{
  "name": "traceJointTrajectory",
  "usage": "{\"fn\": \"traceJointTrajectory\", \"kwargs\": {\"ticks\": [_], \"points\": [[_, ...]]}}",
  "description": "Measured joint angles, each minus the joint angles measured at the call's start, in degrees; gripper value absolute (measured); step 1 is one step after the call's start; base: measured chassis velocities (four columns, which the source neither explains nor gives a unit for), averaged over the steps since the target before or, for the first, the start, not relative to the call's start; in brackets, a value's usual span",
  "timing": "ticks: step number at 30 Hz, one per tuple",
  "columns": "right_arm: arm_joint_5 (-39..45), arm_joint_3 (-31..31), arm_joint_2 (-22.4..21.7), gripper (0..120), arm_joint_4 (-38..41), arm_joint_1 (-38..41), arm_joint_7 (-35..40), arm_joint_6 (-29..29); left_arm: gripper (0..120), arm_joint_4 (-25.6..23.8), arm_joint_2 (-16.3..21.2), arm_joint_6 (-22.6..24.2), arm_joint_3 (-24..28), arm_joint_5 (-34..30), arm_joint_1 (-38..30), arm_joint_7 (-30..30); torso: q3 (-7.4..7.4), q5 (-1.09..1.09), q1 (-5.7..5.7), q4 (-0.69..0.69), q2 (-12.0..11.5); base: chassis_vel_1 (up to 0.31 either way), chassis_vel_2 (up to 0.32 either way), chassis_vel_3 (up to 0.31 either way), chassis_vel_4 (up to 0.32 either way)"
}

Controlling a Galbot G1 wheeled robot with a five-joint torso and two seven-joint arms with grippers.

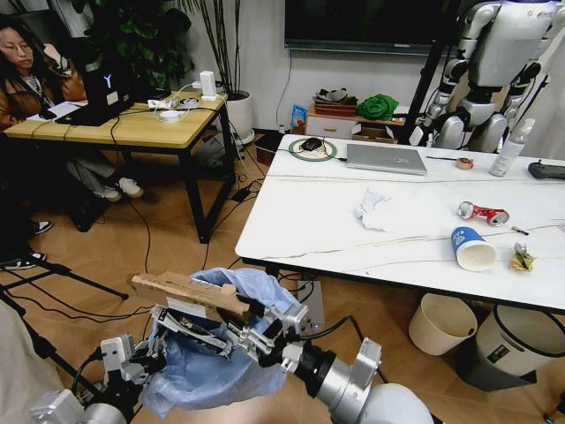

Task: Pick up the trash bin and place the trash from the table into it.

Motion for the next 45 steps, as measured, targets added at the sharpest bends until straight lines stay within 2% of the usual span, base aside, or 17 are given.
{"fn": "traceJointTrajectory", "kwargs": {"ticks": [2, 6, 9, 12, 19, 21, 25, 27, 29, 37, 41, 45], "points": [[0.0, 0.3, -0.3, 66, 0.2, -0.2, 0.0, 0.0, 0, 0.1, 0.0, 0.0, 0.0, 0.0, 0.0, 0.0, 0.0, 0.0, 0.0, 0.0, 0.0, 0.0, 0.0, 0.0, 0.0], [0.1, 4.3, -2.0, 84, 2.0, -2.2, 0.4, 0.2, 0, 0.4, 0.1, 0.0, 0.7, 0.1, -0.5, 0.0, 0.0, -0.01, 0.0, -0.02, 0.0, 0.0, 0.0, 0.0, 0.0], [2.9, 7.7, -0.7, 95, 2.5, -0.6, 1.4, -0.1, 0, 0.4, -0.1, 0.0, 1.3, 0.4, -0.5, 0.0, 0.0, -0.01, 0.0, 0.0, 0.0, 0.0, 0.0, 0.0, 0.0], [4.9, 10.4, 0.4, 100, 2.5, 0.5, 2.6, -0.7, 0, 0.1, -0.1, 0.0, 1.7, 0.7, -0.4, 0.2, 0.0, 0.0, 0.0, 0.01, 0.0, 0.0, 0.0, 0.0, 0.0], [4.1, 15.2, 2.3, 100, 0.5, -0.4, 6.4, -1.9, 0, 0.5, 0.6, 0.0, 3.8, 1.2, 0.7, 0.7, 0.0, 0.0, 0.0, 0.0, 0.0, 0.0, 0.0, 0.0, 0.0], [3.5, 16.8, 3.4, 100, -0.7, -0.9, 7.1, -1.9, 0, 0.5, 0.2, 1.1, 3.9, -2.2, -0.2, -2.0, 0.0, 0.01, 0.0, 0.0, 0.0, 0.0, 0.0, 0.0, 0.0], [2.7, 18.0, 3.9, 100, -0.9, -2.3, 7.5, -2.0, 0, 1.0, 1.6, 2.3, 4.0, -1.9, 0.1, -4.2, 0.0, 0.0, 0.0, -0.02, 0.0, 0.0, 0.0, 0.0, 0.0], [1.6, 18.5, 4.2, 100, -0.9, -3.3, 7.7, -2.0, 0, 1.0, 1.7, 4.3, 4.9, -3.6, 0.5, -8.5, 0.0, -0.01, 0.0, 0.02, 0.0, 0.0, 0.0, 0.0, 0.0], [0.8, 19.4, 4.5, 100, -0.6, -4.9, 7.8, -2.0, 0, 1.4, 2.2, 5.0, 5.4, -3.3, 0.2, -10.2, 0.0, 0.01, 0.0, 0.0, 0.0, 0.0, 0.0, 0.0, 0.0], [-2.7, 23.0, 5.3, 100, 0.7, -10.1, 7.8, -2.2, 0, 1.5, 5.8, 5.8, 7.4, -3.9, -0.3, -11.2, 0.0, 0.0, -0.01, -0.01, 0.0, 0.0, 0.0, 0.0, 0.0], [-4.0, 24.3, 6.0, 100, 1.0, -12.1, 7.7, -2.1, 0, 1.3, 5.7, 6.0, 6.9, -5.6, -1.9, -12.4, -0.01, -0.01, -0.01, 0.0, 0.0, 0.0, 0.0, 0.0, 0.0], [-4.9, 24.8, 6.3, 100, 1.2, -13.2, 7.6, -2.0, 0, 1.2, 7.0, 6.2, 8.3, -4.4, -0.7, -11.8, 0.0, 0.0, -0.01, 0.0, 0.0, 0.0, 0.0, 0.0, 0.0]]}}
